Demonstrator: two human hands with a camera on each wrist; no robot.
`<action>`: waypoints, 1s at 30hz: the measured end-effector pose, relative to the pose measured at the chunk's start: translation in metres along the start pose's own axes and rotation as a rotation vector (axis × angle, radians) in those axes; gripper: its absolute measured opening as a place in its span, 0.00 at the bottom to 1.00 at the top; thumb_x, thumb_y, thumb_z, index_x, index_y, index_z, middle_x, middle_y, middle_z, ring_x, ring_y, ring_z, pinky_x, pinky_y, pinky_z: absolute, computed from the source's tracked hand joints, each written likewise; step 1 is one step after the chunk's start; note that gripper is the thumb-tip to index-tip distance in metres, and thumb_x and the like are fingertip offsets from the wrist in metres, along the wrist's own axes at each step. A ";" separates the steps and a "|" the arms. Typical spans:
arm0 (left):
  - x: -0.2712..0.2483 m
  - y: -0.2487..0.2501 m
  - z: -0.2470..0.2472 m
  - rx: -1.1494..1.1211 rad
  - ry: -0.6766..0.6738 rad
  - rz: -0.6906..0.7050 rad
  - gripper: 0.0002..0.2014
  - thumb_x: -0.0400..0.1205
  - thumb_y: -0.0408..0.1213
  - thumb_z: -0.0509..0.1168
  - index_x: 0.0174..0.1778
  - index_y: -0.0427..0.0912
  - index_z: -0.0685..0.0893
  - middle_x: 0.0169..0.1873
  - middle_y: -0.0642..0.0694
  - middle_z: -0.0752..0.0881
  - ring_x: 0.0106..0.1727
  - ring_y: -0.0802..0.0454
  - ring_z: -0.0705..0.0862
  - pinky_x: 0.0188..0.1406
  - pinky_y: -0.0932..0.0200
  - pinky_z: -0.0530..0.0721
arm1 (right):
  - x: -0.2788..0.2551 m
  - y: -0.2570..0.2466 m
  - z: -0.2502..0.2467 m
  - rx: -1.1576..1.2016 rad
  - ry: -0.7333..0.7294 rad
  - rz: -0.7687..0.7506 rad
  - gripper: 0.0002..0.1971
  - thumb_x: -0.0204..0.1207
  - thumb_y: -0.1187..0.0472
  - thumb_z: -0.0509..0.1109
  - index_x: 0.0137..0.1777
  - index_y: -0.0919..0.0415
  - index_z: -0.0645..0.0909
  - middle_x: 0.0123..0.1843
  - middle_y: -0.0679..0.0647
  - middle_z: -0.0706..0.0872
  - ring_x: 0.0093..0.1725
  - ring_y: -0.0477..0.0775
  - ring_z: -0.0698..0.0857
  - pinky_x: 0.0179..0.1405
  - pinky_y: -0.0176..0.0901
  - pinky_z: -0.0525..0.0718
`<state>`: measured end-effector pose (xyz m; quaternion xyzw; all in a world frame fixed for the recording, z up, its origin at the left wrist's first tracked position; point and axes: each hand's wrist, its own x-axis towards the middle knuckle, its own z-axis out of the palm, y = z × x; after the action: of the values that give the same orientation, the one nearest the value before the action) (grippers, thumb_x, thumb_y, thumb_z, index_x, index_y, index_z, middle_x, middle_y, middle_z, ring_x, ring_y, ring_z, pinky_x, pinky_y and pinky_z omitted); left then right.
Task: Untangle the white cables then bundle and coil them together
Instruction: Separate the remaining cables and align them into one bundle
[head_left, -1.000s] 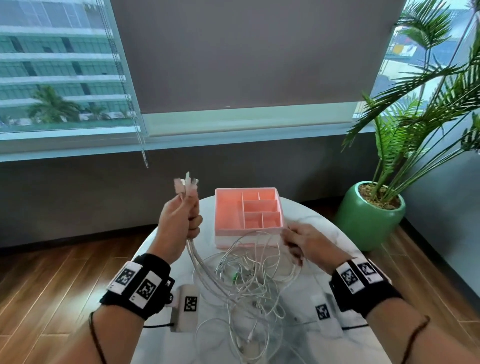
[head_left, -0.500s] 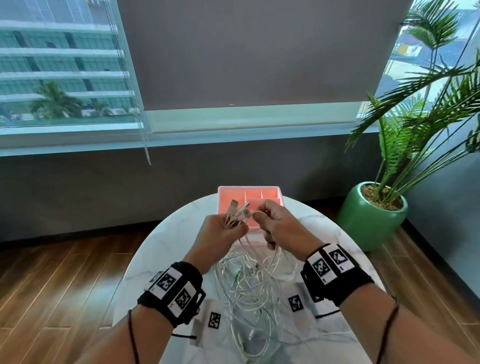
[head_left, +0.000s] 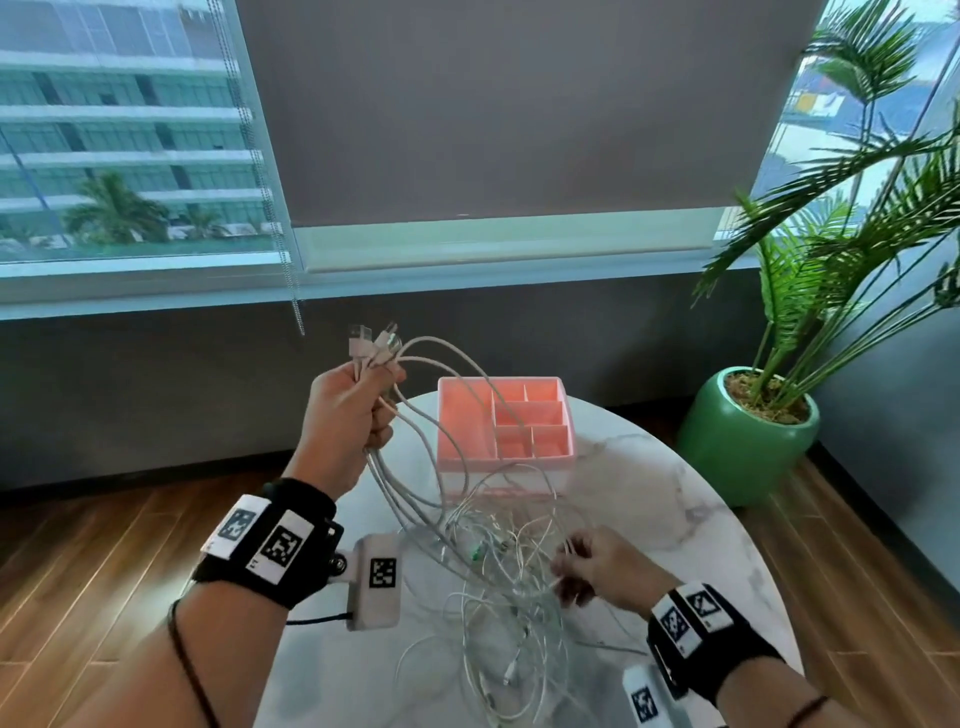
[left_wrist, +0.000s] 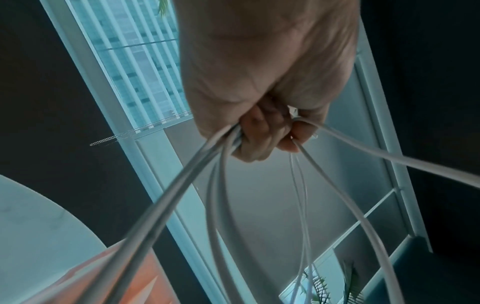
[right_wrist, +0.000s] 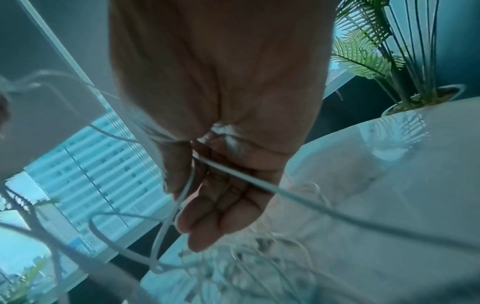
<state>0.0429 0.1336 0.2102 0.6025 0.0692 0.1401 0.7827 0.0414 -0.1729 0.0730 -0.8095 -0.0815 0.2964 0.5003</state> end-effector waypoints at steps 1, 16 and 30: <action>-0.002 -0.006 0.001 0.020 -0.010 -0.016 0.09 0.86 0.31 0.64 0.40 0.37 0.79 0.21 0.50 0.63 0.18 0.57 0.60 0.15 0.66 0.58 | -0.001 -0.015 -0.004 0.045 0.021 -0.036 0.06 0.84 0.64 0.68 0.48 0.67 0.82 0.34 0.59 0.91 0.33 0.56 0.90 0.32 0.43 0.86; -0.012 -0.034 -0.003 0.059 0.057 -0.160 0.06 0.86 0.32 0.66 0.44 0.37 0.81 0.22 0.51 0.64 0.20 0.57 0.62 0.16 0.64 0.60 | -0.026 -0.142 -0.044 0.562 0.007 -0.456 0.04 0.79 0.67 0.68 0.44 0.67 0.81 0.47 0.71 0.87 0.41 0.67 0.89 0.43 0.55 0.89; -0.011 -0.045 -0.004 0.166 0.018 -0.166 0.06 0.85 0.35 0.67 0.45 0.36 0.82 0.25 0.49 0.64 0.21 0.56 0.61 0.17 0.64 0.59 | -0.028 -0.140 -0.049 0.620 0.162 -0.407 0.09 0.88 0.68 0.58 0.53 0.67 0.80 0.23 0.58 0.70 0.19 0.57 0.75 0.22 0.44 0.79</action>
<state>0.0373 0.1231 0.1656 0.6561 0.1375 0.0741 0.7383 0.0694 -0.1544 0.2205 -0.6076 -0.1072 0.1367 0.7751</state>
